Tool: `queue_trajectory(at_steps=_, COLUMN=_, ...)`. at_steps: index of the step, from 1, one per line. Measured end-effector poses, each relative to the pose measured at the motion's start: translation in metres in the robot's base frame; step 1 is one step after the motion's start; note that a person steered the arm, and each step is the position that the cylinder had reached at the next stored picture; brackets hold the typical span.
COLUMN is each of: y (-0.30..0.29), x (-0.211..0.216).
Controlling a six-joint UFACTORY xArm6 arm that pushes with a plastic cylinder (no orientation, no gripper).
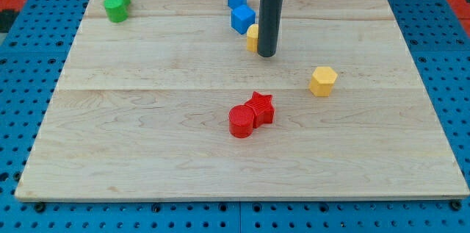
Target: Slide yellow heart to the bottom left of the blue triangle
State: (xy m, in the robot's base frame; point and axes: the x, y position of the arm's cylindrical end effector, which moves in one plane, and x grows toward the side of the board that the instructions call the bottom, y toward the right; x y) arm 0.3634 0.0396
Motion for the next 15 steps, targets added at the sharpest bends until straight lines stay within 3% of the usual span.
queue_trajectory(at_steps=1, y=-0.073, x=-0.005)
queue_trajectory(at_steps=2, y=-0.077, x=-0.004)
queue_trajectory(at_steps=3, y=-0.018, x=0.015)
queue_trajectory(at_steps=4, y=0.023, x=-0.019)
queue_trajectory(at_steps=6, y=-0.074, x=-0.018)
queue_trajectory(at_steps=8, y=-0.121, x=-0.019)
queue_trajectory(at_steps=10, y=-0.073, x=-0.044)
queue_trajectory(at_steps=12, y=-0.076, x=-0.087)
queue_trajectory(at_steps=13, y=-0.124, x=-0.092)
queue_trajectory(at_steps=15, y=-0.107, x=-0.164)
